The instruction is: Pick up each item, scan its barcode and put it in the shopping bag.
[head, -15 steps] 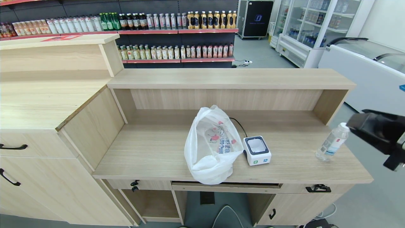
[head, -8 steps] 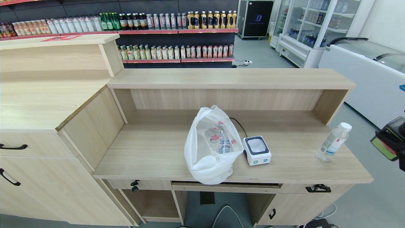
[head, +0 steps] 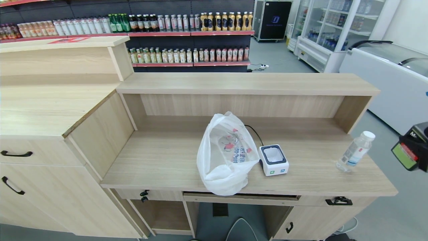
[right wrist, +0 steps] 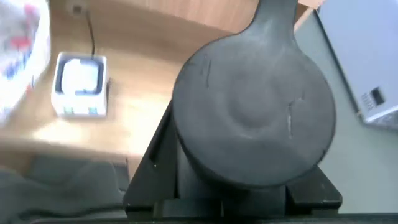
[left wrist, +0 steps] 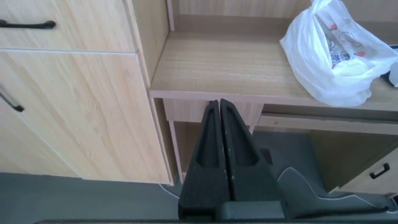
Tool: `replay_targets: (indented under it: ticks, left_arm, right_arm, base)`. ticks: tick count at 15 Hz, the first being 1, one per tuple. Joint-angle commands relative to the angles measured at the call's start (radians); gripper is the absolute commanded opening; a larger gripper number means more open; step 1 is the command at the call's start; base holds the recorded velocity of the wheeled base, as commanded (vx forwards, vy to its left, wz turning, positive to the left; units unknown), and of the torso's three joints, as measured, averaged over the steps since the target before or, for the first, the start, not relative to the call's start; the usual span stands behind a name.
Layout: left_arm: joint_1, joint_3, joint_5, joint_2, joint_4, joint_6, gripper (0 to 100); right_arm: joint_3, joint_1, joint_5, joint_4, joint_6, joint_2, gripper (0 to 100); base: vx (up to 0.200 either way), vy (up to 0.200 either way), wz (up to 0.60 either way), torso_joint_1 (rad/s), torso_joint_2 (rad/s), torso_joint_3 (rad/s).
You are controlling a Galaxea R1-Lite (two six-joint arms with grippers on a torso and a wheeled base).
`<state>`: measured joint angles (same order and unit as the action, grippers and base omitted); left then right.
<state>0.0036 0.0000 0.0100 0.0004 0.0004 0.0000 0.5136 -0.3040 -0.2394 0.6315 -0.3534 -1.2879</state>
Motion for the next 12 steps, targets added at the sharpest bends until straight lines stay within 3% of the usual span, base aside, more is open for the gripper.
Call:
replay_targets:
  ticks: [1, 3, 7, 8, 12]
  left_arm:
    - [0.001, 0.0, 0.001, 0.0, 0.0, 0.0, 0]
    - [0.001, 0.0, 0.001, 0.0, 0.0, 0.0, 0]
    - [0.001, 0.0, 0.001, 0.0, 0.0, 0.0, 0]
    - [0.001, 0.0, 0.001, 0.0, 0.0, 0.0, 0]
    - [0.001, 0.0, 0.001, 0.0, 0.0, 0.0, 0]
  right_arm:
    - [0.189, 0.089, 0.049, -0.069, 0.218, -0.169, 0]
    - [0.321, 0.088, -0.047, -0.145, 0.358, -0.291, 0]
    - [0.424, 0.077, -0.227, -0.154, 0.516, -0.469, 0]
    - [0.436, 0.071, -0.259, -0.153, 0.545, -0.482, 0]
    - [0.497, -0.001, -0.551, -0.184, 0.571, -0.577, 0]
  base:
    - [0.0, 0.0, 0.6, 0.002, 0.0, 0.002]
    - [0.0, 0.0, 0.0, 0.0, 0.0, 0.0]
    - [0.0, 0.0, 0.0, 0.0, 0.0, 0.0]
    - [0.0, 0.0, 0.0, 0.0, 0.0, 0.0]
    - [0.0, 0.0, 0.0, 0.0, 0.0, 0.0]
